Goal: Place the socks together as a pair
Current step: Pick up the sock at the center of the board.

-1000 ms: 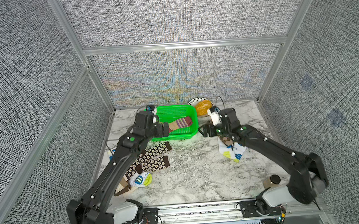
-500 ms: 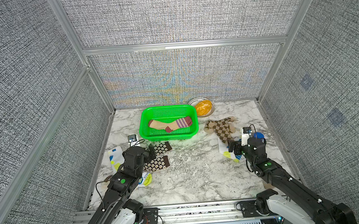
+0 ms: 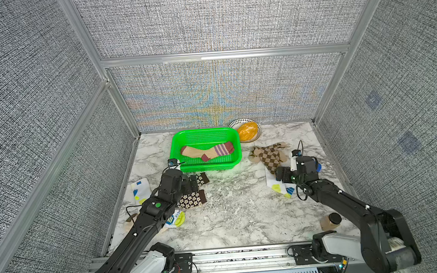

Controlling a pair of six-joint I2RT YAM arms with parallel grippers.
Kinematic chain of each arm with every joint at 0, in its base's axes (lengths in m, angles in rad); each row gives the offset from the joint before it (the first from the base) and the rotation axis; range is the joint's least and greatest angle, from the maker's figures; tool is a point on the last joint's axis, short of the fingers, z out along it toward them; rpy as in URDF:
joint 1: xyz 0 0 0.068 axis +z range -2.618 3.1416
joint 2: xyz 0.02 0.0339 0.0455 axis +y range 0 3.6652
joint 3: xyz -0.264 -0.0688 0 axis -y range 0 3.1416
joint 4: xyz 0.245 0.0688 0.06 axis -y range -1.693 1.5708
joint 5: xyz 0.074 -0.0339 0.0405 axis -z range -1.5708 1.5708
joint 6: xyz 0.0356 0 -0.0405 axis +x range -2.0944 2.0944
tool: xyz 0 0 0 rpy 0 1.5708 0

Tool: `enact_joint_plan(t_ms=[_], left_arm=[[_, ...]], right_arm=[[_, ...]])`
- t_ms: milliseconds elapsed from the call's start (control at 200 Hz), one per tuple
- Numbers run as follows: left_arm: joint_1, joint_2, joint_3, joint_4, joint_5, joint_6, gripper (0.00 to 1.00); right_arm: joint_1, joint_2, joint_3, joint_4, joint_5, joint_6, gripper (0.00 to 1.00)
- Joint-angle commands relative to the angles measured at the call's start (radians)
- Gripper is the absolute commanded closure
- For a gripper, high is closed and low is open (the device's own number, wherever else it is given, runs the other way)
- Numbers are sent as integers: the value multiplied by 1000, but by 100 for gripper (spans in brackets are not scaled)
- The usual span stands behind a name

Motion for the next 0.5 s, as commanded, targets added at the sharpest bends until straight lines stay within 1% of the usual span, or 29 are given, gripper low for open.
enact_joint_plan(t_ms=[0, 145, 245, 340, 495], left_arm=[[-13, -23, -3, -19, 136, -32, 1], [-20, -97, -10, -59, 167, -47, 1], [-21, -147, -17, -96, 169, -55, 1], [-22, -174, -30, -117, 173, -60, 1], [-23, -187, -41, -129, 174, -61, 1]], right_arm=[[-28, 83, 74, -25, -71, 16, 7], [-72, 247, 201, -42, -100, 15, 11], [-92, 337, 265, -49, -128, 12, 17], [-101, 386, 283, -41, -129, 6, 20], [-115, 427, 299, -33, -125, -5, 30]])
